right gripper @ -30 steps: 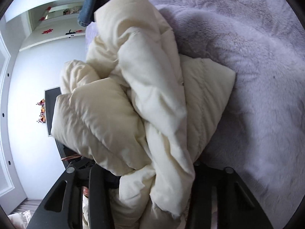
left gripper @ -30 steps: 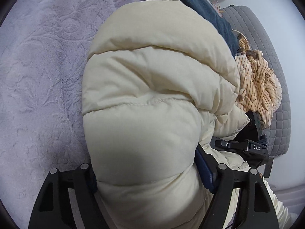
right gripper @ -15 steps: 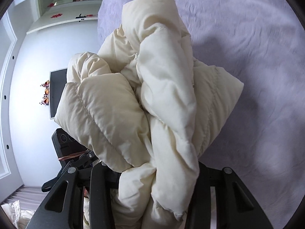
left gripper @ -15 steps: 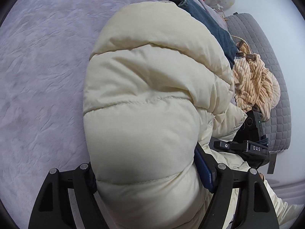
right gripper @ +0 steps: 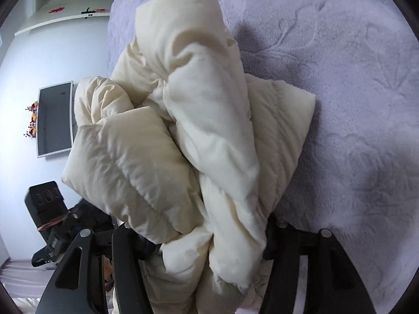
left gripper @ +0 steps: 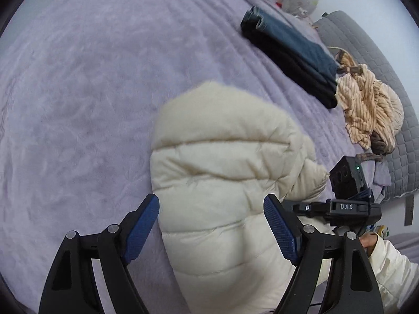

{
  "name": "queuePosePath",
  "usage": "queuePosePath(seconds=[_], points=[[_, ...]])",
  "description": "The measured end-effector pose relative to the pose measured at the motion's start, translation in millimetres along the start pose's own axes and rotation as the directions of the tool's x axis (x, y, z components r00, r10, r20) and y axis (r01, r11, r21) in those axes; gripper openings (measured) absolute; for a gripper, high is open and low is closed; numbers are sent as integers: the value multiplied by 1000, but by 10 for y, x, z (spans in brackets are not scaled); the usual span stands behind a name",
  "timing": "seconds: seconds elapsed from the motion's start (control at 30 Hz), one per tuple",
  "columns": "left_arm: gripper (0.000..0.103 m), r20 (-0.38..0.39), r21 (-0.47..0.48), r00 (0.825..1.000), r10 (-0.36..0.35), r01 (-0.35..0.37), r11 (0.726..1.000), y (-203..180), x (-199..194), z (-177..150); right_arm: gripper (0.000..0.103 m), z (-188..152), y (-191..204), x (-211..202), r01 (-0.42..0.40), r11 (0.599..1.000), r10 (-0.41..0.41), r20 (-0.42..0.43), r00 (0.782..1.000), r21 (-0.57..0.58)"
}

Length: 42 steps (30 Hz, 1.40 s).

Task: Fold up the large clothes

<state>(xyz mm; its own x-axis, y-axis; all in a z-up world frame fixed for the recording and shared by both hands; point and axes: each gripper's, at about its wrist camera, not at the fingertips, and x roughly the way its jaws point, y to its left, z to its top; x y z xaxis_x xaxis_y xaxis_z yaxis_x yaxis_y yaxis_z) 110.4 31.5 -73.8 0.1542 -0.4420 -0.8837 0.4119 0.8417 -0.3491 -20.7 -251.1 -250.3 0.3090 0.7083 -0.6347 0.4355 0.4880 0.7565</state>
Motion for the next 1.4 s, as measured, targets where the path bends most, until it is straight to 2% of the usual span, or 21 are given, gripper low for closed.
queuePosePath(seconds=[0.07, 0.13, 0.23, 0.3, 0.33, 0.43, 0.5, 0.57, 0.7, 0.77, 0.8, 0.87, 0.93, 1.03, 1.17, 1.4], points=[[83, 21, 54, 999, -34, 33, 998, -151, 34, 224, 62, -23, 92, -128, 29, 1000, -29, 11, 1000, -6], [79, -2, 105, 999, -46, 46, 993, -376, 247, 398, 62, -69, 211, -307, 93, 995, -91, 43, 995, -30], [77, -43, 145, 998, -55, 60, 988, -530, 467, 541, 59, -197, 517, -630, 222, 970, -209, 134, 969, -93], [77, -44, 160, 997, -68, 74, 984, -650, 504, 615, 19, -365, 777, -806, 256, 952, -226, 177, 958, -169], [77, -44, 170, 996, -75, 81, 982, -707, 509, 632, 15, -438, 941, -779, 258, 946, -223, 186, 957, -197], [77, -52, 205, 997, -64, 73, 976, -854, 561, 621, 13, -650, 1395, -648, 252, 919, -195, 207, 959, -304], [77, -68, 216, 997, -48, 61, 974, -882, 632, 598, 13, -825, 1325, -794, 250, 900, -189, 199, 962, -357], [77, -85, 228, 996, -28, 47, 972, -864, 748, 549, 13, -905, 1409, -689, 276, 876, -216, 190, 958, -395], [77, -113, 210, 993, -18, 41, 977, -796, 1037, 549, 13, -1068, 1297, -197, 421, 806, -378, 185, 907, -416], [77, -129, 185, 991, -42, 66, 980, -768, 1187, 556, 9, -1074, 997, -27, 484, 785, -445, 189, 875, -388], [77, -134, 182, 990, -50, 74, 980, -774, 1252, 550, 9, -1046, 843, 36, 484, 798, -448, 184, 875, -359], [77, -132, 204, 990, -41, 68, 977, -830, 1368, 503, 8, -983, 611, 117, 461, 827, -423, 184, 887, -322], [77, -125, 229, 992, -22, 51, 972, -887, 1461, 448, 7, -937, 506, 178, 455, 832, -414, 190, 890, -319], [77, -128, 230, 992, -17, 46, 972, -899, 1553, 427, 7, -892, 474, 278, 463, 820, -422, 189, 886, -336], [77, -131, 226, 991, -17, 46, 973, -866, 1606, 421, 7, -849, 462, 342, 437, 842, -399, 179, 899, -317], [77, -124, 236, 992, -6, 35, 971, -868, 1661, 399, 7, -759, 430, 326, 422, 852, -388, 168, 906, -310]])
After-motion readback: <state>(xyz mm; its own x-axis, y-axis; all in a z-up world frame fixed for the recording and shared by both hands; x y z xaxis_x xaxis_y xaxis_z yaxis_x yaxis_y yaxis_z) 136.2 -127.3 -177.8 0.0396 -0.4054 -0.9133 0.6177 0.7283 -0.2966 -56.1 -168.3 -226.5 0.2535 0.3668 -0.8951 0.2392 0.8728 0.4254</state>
